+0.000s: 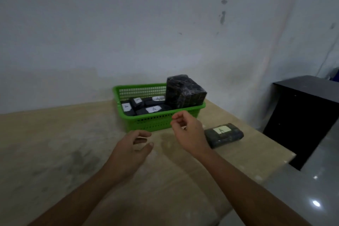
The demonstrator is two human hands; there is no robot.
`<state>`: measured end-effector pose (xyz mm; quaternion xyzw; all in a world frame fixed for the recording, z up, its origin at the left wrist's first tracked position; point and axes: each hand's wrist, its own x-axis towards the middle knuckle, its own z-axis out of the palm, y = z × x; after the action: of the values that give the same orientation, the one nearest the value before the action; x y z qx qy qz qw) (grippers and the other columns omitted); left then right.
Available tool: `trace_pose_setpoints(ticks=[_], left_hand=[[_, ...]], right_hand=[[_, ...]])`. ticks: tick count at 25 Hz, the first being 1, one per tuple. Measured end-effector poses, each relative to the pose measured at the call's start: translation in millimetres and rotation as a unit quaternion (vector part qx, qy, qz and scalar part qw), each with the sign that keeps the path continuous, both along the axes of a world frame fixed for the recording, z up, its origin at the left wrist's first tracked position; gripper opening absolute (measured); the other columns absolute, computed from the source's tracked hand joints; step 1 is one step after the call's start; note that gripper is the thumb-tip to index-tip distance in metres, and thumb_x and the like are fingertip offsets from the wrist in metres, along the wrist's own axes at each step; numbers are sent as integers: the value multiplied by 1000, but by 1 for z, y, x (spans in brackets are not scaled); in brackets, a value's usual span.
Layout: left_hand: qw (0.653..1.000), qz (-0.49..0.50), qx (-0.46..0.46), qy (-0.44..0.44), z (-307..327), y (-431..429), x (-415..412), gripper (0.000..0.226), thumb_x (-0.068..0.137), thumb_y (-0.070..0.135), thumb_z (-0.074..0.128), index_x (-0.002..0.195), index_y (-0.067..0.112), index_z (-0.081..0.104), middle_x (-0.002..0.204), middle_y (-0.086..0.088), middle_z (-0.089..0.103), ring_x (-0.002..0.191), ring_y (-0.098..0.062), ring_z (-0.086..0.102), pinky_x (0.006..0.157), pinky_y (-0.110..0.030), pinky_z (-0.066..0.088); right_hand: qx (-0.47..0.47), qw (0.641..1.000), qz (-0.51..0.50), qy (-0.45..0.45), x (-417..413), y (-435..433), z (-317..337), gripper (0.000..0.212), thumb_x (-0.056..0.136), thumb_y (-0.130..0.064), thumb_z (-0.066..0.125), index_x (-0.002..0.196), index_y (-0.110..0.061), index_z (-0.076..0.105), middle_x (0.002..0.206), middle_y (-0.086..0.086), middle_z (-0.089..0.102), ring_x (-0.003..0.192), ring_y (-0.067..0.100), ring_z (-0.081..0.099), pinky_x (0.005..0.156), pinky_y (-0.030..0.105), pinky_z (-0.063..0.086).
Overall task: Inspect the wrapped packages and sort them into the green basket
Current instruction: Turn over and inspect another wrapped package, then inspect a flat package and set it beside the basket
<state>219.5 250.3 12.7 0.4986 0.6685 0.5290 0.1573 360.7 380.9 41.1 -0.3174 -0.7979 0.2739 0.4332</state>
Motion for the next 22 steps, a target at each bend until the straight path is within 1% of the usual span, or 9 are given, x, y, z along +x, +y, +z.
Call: trace_pose_setpoints(ticks=[2,5,8,10,12,14,16,18,22], left_hand=[[999,43,-2,33,4,-39,-33,17,83,18,70,92,30,62,109,3,66,97,-1,63,81,-20,53],[992,106,-19,71,10,-100,-77,14,85,20,68,96,26,63,112,4,63,100,-2,62,76,-8,48],[977,184,-53,96,12,-166,-119,17,87,26,65,103,26,61,116,8,57,104,-2,57,72,-5,45],[965,229,-69,110,13,-208,-146,19,87,29,64,106,27,60,116,9,55,106,-2,55,77,-9,46],[949,286,-73,113,12,-249,-174,20,87,29,65,106,27,60,115,7,56,108,-5,55,86,-20,48],[919,372,-72,109,8,-283,-199,25,84,26,68,108,23,61,117,1,56,109,-12,54,93,-26,45],[870,479,-76,94,0,-311,-222,37,80,27,71,114,18,58,124,-7,51,115,-23,49,97,-33,41],[830,547,-90,57,-7,-330,-239,55,76,37,73,123,18,52,134,-12,44,123,-31,41,101,-44,38],[798,563,-214,15,-23,-340,-255,105,63,75,62,144,19,27,149,-10,36,137,-31,31,108,-53,25]], right_hand=[[0,998,57,-28,-38,-27,-1,7,88,-10,62,93,-13,64,78,-4,62,66,-4,56,62,8,43],[-9,988,132,-80,-91,-69,-4,6,86,-13,65,91,-16,64,79,-3,64,68,6,59,62,8,43],[-5,972,207,-114,-147,-118,-10,6,85,-16,68,90,-17,64,79,-4,67,73,11,64,64,10,45],[-2,957,254,-140,-181,-149,-15,8,85,-20,68,92,-17,65,83,-5,68,78,10,66,67,10,46],[-5,939,302,-162,-218,-183,-19,12,86,-23,68,95,-16,65,90,-3,69,83,9,66,69,9,45],[-23,923,337,-184,-250,-214,-23,17,88,-28,66,102,-18,65,99,-4,67,90,10,64,76,16,48],[-46,912,352,-205,-283,-243,-27,25,88,-31,64,110,-21,62,107,-9,62,97,11,60,80,22,46],[-71,912,350,-203,-311,-262,-31,30,87,-31,65,115,-21,59,116,-7,61,101,12,59,80,23,43],[-127,915,325,-202,-345,-277,-34,42,87,-28,63,126,-18,52,134,1,56,102,14,56,84,23,37]])
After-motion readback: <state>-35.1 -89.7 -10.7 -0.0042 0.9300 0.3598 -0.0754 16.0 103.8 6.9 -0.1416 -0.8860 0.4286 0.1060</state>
